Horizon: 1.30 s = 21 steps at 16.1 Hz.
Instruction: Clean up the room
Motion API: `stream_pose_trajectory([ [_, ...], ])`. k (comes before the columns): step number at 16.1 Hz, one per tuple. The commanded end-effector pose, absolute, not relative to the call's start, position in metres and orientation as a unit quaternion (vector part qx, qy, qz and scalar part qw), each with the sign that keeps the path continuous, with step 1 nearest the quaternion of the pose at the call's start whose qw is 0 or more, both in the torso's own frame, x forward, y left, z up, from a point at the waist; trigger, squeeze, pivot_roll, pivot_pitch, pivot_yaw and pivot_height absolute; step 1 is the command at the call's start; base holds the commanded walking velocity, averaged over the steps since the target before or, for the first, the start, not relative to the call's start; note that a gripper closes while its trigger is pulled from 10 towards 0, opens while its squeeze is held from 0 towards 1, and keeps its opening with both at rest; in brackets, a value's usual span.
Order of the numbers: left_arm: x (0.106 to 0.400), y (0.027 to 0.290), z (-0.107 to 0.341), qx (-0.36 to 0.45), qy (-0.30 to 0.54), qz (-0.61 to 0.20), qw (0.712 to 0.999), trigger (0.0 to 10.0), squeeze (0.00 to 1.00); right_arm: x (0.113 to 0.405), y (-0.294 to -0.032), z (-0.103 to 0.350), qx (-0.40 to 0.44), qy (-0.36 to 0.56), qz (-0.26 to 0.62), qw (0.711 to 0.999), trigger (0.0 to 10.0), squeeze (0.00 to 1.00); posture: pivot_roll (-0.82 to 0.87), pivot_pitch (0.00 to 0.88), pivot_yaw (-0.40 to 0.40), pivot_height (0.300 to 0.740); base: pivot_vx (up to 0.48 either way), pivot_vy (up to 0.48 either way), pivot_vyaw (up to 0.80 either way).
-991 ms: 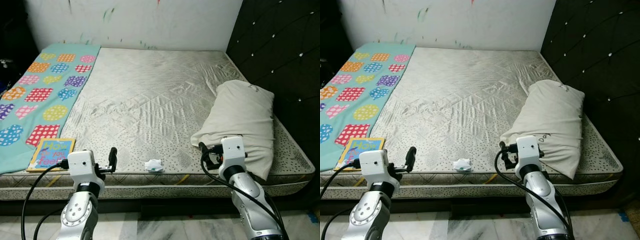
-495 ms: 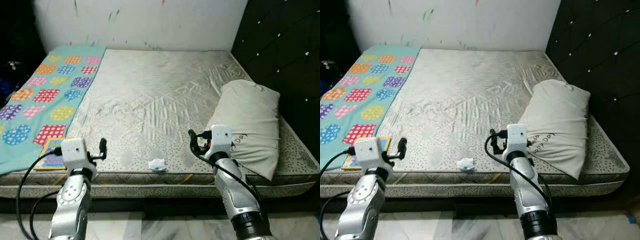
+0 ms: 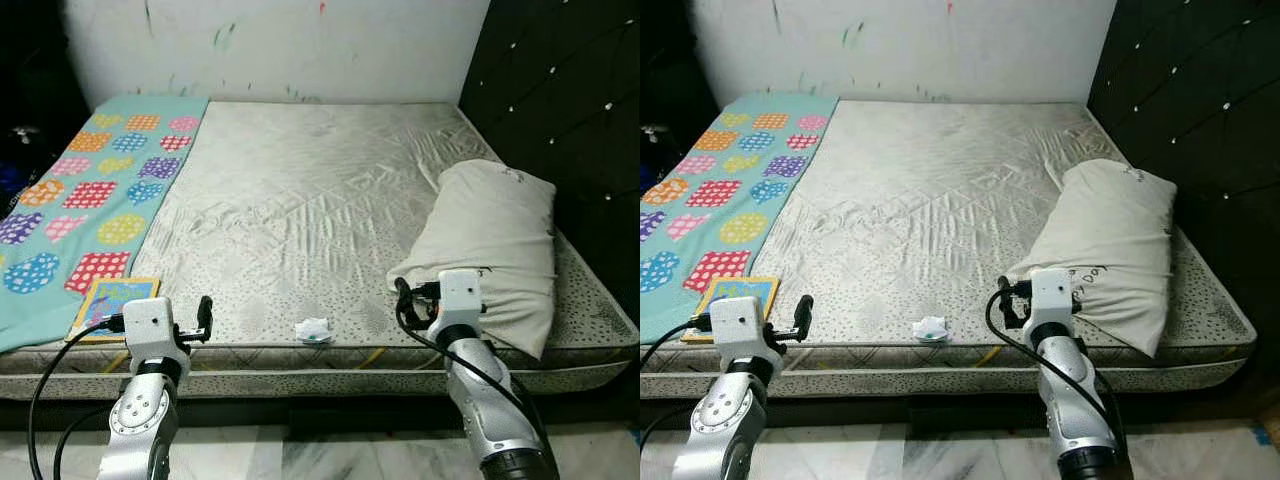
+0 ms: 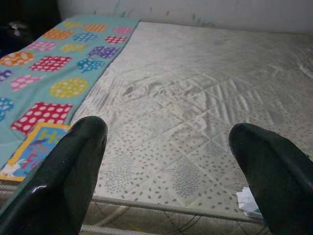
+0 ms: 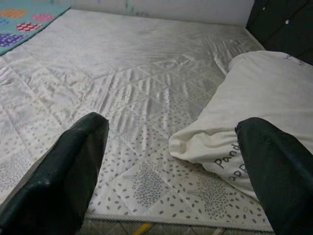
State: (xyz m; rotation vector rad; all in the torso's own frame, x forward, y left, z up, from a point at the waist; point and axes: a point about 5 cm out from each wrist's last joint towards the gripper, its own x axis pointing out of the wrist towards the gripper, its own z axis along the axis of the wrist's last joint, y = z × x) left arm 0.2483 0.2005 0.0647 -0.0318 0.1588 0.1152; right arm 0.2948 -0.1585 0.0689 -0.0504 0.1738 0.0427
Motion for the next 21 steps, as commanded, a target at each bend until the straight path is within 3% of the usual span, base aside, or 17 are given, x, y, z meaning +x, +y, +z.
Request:
stream_pose_trajectory([
  [1,0.25,0.201,0.069,-0.002,0.068,0.05,0.996,10.0,0.0,0.296,-0.162,0.074,-0.027,0.075,0.015,0.997,10.0,0.0,-0.03,0.0,-0.021,0.74,0.0,0.0,0.0],
  [5,0.244,0.209,0.071,0.025,0.064,0.038,0.997,10.0,0.0,0.291,-0.173,0.079,-0.049,0.061,0.007,0.997,10.0,0.0,-0.04,0.0,-0.02,0.74,0.0,0.0,0.0],
  [7,0.238,0.213,0.073,0.02,0.064,0.045,0.997,10.0,0.0,0.283,-0.181,0.083,-0.103,0.04,0.043,0.993,10.0,0.0,-0.03,0.0,-0.019,0.74,0.0,0.0,0.0],
  [11,0.243,0.208,0.074,0.009,0.06,0.039,0.997,10.0,0.0,0.282,-0.194,0.086,-0.105,0.037,0.017,0.994,10.0,0.0,-0.05,0.0,-0.022,0.74,0.0,0.0,0.0],
  [14,0.246,0.204,0.076,0.003,0.057,0.036,0.998,10.0,0.0,0.286,-0.187,0.086,-0.065,0.045,0.024,0.997,10.0,0.0,-0.05,0.0,-0.021,0.74,0.0,0.0,0.0],
  [21,0.247,0.199,0.077,-0.019,0.055,0.014,0.998,10.0,0.0,0.286,-0.181,0.085,-0.06,0.046,0.026,0.997,10.0,0.0,-0.04,0.0,-0.029,0.74,0.0,0.0,0.0],
])
